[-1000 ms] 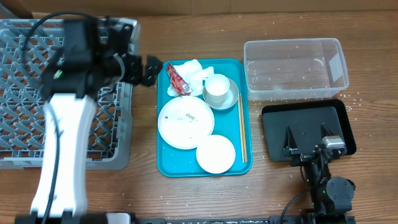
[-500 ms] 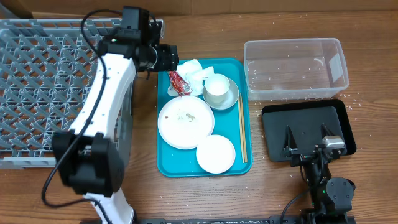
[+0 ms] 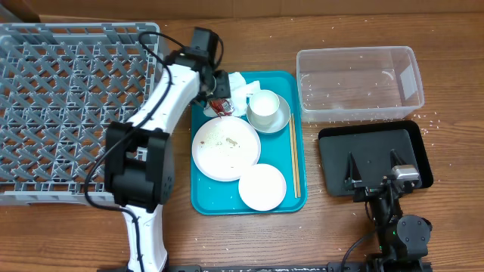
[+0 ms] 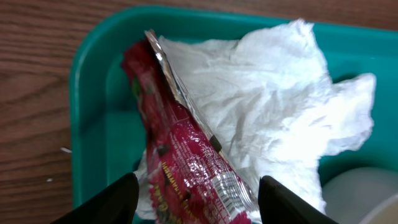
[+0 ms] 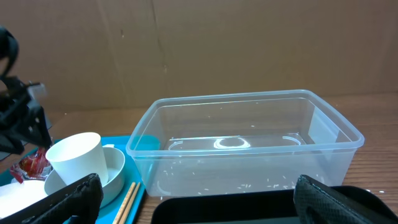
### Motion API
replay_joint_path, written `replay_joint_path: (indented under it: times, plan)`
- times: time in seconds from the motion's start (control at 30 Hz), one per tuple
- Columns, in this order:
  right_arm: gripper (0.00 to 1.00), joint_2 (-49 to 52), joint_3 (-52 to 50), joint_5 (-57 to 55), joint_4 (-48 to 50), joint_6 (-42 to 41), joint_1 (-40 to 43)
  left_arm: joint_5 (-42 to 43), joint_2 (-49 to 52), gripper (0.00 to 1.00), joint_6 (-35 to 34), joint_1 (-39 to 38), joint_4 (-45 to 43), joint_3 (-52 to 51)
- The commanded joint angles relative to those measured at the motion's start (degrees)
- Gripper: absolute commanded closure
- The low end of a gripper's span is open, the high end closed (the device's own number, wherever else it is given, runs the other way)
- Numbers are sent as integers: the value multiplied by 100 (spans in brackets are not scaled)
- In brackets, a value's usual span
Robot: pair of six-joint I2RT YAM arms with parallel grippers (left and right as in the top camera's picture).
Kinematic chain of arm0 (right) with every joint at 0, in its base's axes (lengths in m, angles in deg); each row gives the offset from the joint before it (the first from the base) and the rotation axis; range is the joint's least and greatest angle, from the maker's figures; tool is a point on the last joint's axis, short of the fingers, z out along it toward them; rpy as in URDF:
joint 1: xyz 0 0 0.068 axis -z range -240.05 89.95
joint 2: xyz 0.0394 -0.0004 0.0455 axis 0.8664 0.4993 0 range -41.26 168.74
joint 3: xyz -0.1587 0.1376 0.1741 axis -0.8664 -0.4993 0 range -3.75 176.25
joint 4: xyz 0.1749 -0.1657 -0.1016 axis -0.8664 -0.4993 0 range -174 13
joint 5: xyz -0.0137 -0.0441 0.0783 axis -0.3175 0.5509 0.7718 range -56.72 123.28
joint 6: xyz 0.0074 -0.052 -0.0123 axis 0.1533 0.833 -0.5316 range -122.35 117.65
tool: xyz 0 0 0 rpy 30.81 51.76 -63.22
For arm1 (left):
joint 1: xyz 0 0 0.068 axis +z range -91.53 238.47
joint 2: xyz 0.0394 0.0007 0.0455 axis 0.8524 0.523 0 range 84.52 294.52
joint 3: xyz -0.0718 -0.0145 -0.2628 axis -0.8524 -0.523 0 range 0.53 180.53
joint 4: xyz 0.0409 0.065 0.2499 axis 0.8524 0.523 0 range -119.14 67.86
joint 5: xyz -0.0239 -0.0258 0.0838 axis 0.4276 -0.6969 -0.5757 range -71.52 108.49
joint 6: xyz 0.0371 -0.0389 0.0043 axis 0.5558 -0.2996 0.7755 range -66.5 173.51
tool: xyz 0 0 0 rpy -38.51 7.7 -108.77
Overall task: Sort waste into correct bins and load items into the dishwasher
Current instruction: 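Reach the left gripper to the red wrapper on the tray and grasp it, then lift the red wrapper and drop it into the clear plastic bin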
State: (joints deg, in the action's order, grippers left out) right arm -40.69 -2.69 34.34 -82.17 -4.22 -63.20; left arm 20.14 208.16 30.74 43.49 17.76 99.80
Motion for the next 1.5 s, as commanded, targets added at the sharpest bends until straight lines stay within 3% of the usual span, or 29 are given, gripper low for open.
replay_joint_path:
  times: [0.0, 0.2, 0.53, 1.07, 1.2, 1.3, 1.37, 1.47]
  plan:
    - [0, -42, -59, -37, 33, 20, -42, -407, 138, 37, -264, -4, -7, 140]
    - [0, -42, -59, -37, 33, 20, -42, -979, 140, 42, -326, 0, 42, 136]
    - [0, -42, -59, -37, 33, 20, -42, -723, 151, 64, -476, -4, 83, -2]
    - [0, -42, -59, -37, 33, 20, -42, -413, 166, 67, -704, -4, -70, -343]
    - [0, -42, -59, -37, 33, 20, -42, -450, 166, 82, -682, -4, -70, -334]
    - [0, -42, -59, -37, 33, 20, -42, -535, 155, 84, -678, -2, -66, -264]
    - [0, -42, -59, -37, 33, 20, -42, -533, 129, 96, -608, -4, -42, -190]
    - [0, -42, -59, -37, 33, 20, -42, -542, 101, 96, -549, -4, 103, 17]
